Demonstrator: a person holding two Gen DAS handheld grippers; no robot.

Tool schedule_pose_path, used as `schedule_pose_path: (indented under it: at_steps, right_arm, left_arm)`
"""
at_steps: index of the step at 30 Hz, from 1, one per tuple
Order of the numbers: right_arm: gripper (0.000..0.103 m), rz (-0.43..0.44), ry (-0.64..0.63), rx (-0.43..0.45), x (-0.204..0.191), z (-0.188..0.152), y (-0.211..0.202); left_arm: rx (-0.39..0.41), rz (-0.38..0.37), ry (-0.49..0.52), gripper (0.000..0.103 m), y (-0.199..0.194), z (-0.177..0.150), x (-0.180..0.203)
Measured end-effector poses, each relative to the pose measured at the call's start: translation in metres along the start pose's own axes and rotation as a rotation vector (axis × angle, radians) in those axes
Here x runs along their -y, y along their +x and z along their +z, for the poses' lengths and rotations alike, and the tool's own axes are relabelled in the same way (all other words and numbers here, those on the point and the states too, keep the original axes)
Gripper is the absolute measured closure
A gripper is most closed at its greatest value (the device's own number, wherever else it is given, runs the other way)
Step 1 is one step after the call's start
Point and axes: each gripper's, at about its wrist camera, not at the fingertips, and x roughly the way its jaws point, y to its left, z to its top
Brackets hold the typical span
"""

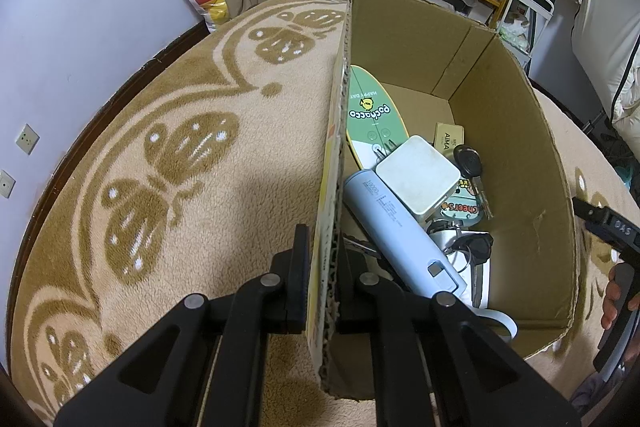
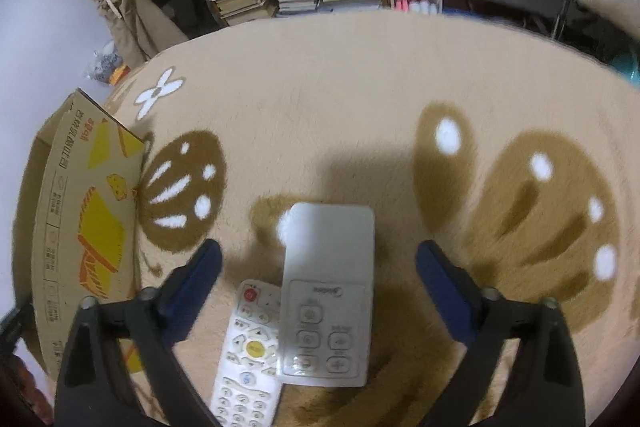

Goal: Organize rigid objects
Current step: 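Grasp the white rectangular remote with the right tool and lift it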

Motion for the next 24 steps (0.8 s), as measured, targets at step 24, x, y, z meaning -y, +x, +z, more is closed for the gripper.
schedule_pose_path:
  at_steps: [24]
  right_arm:
    - [0.052, -0.033, -0.064, 0.011, -0.018, -0.006, -0.002]
  left_arm:
    - [-0.002, 0.002, 0.002, 0.093, 0.002, 0.0, 0.0]
